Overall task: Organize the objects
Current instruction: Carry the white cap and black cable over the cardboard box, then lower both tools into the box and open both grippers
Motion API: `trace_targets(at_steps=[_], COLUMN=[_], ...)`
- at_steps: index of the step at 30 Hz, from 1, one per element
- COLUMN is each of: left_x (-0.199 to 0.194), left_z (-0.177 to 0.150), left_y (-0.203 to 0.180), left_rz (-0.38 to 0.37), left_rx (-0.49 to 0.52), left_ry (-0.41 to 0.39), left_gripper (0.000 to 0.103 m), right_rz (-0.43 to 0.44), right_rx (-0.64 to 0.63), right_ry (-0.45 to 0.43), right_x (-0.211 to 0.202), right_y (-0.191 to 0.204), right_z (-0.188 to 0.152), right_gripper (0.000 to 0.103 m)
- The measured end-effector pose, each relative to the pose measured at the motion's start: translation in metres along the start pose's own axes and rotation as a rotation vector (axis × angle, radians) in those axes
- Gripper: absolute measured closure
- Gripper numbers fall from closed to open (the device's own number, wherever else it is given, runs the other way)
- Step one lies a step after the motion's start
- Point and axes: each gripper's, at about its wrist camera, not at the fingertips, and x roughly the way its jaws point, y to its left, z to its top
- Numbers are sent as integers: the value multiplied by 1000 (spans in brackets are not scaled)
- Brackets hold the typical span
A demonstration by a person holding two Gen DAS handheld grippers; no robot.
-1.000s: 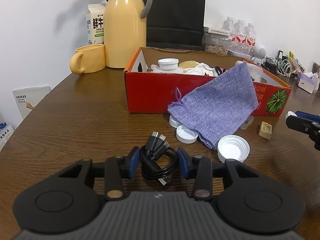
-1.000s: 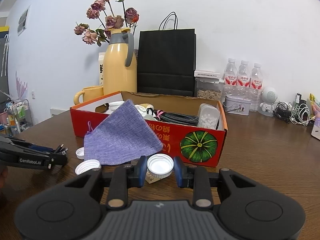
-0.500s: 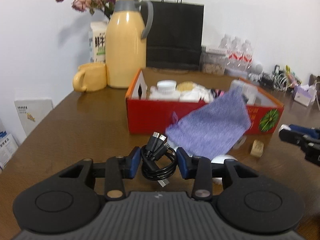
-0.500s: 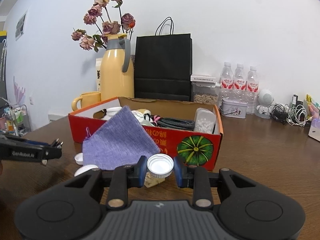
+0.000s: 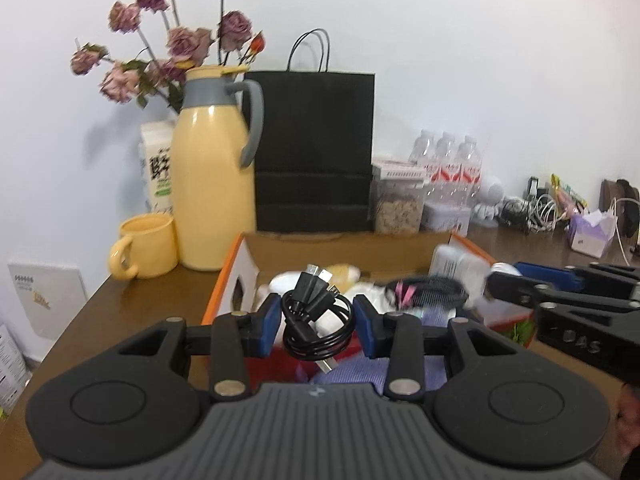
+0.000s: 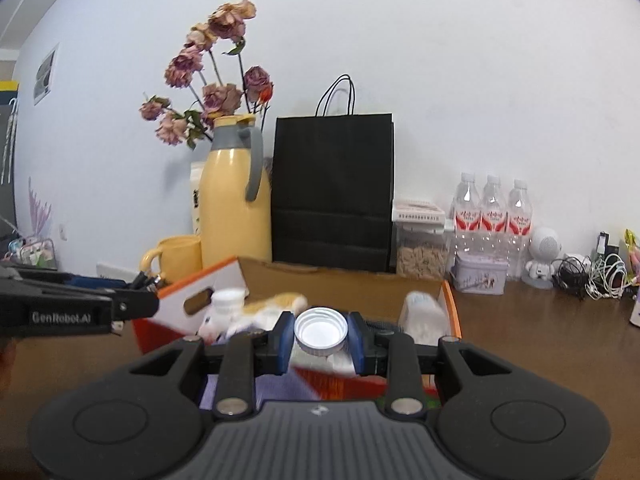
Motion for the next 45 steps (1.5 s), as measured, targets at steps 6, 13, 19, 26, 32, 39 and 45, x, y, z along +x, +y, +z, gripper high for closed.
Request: trace_targets(at_steps=[6,13,19,26,32,39,45], left_x=[36,84,110,106,99,91,96], left_z=[17,27,25,19,17,15,13], left_y=[-8,-7,0,-4,-9,-5,1], left_rz=[-5,-19,-48,-55,-33,1,24], left_rx=[-11,-33,-45,-10,13,7,-15], left_ry=[-15,-5,29,5,-34,-73,-59], left_gripper=[63,63,63,62,35,0,0], right_rz=[-28,-54,-38,-51,-54,-93,-99], right_rx=[12,14,29,23,21,44,58], right_ry=[-12,34,78,104,118,74,68], right_x=[40,89,113,117,114,104,101], right_y=[-7,-20,-29,-28,-28,-31,-34], right_z=[19,19,2,-3,-5,-3,-2], right_gripper=[76,76,76,76,70,10,0])
